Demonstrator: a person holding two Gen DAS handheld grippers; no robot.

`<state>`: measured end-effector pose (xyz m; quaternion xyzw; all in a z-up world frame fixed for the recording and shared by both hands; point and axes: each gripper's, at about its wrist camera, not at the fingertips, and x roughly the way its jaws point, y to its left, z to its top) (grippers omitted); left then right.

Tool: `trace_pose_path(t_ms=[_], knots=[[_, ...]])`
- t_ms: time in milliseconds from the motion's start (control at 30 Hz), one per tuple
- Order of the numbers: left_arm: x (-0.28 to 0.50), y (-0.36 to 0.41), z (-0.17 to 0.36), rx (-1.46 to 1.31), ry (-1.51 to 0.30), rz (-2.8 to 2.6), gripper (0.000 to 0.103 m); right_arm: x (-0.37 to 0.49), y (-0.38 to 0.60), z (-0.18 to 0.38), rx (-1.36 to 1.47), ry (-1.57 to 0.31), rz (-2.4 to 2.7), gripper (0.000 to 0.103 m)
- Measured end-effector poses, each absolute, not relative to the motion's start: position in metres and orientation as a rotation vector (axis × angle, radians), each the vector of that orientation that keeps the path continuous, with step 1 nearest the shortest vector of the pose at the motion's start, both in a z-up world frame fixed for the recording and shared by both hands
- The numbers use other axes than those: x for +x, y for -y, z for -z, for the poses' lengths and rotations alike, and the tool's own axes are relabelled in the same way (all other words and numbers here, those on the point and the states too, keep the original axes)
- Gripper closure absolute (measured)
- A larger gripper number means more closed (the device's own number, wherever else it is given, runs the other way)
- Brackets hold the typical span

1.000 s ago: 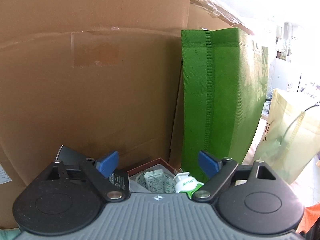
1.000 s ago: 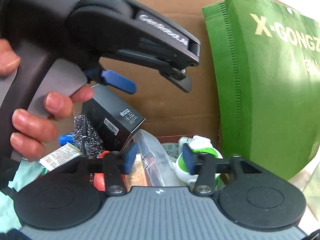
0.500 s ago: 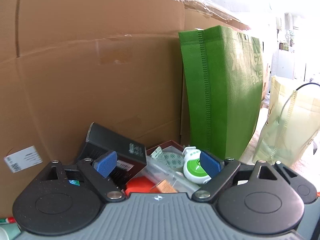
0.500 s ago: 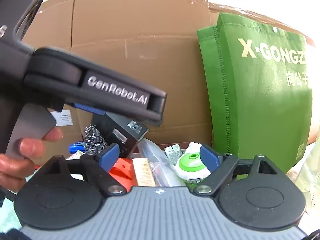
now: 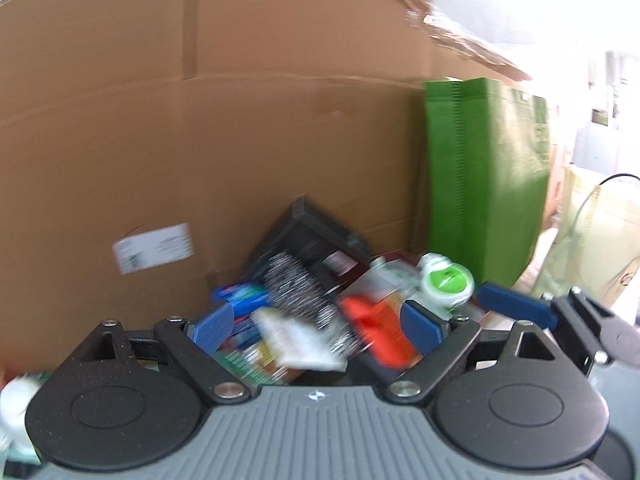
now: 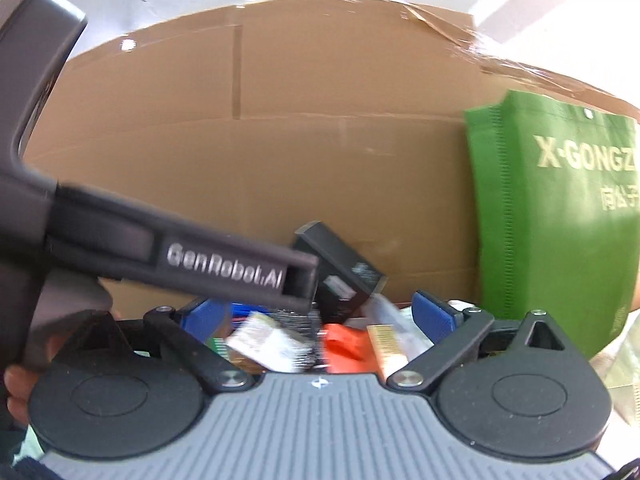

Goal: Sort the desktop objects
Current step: 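Withdraw both grippers from the box back over the cloth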

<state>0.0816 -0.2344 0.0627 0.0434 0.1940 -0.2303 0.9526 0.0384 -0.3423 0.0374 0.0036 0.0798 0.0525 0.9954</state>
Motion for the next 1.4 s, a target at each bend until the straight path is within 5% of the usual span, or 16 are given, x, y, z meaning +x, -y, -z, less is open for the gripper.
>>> trace_pose_path(t_ms=[933,1400], knots=[[0.063,-0.031,0.035,-0.237,-0.571,0.057,0.005,0.055,0.126,0.031,-0.236,-0.354,-0.535,0.005],[0.142,-0.054,0.059,-0.208,-0.657,0.049,0.009,0.118,0.083,0.059,-0.253,-0.452,-0.568,0.005]])
